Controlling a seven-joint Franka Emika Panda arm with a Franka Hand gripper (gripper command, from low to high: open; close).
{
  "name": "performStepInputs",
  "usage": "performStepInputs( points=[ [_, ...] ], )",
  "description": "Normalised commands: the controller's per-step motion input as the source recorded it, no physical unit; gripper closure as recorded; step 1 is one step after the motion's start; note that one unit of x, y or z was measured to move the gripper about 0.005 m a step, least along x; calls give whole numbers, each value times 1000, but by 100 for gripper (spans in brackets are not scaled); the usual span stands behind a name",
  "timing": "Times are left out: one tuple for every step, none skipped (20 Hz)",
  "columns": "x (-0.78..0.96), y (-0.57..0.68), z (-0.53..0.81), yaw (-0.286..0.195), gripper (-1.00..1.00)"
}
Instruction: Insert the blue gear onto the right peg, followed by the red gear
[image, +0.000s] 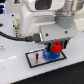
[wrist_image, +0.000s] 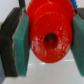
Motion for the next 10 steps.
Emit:
performStepInputs(
  points=[
    [0, 0, 229, 0, 100],
    [0, 0, 397, 0, 100],
    [0, 0, 500, 0, 100],
    [0, -29, 457, 0, 100],
    [0, -17, 240, 0, 100],
    [31, 2, 31, 0, 100],
    [39, 4, 5, 0, 100],
    [18, -3, 46, 0, 100],
    [14, 2, 157, 0, 100],
    [34, -4, 75, 0, 100]
  ],
)
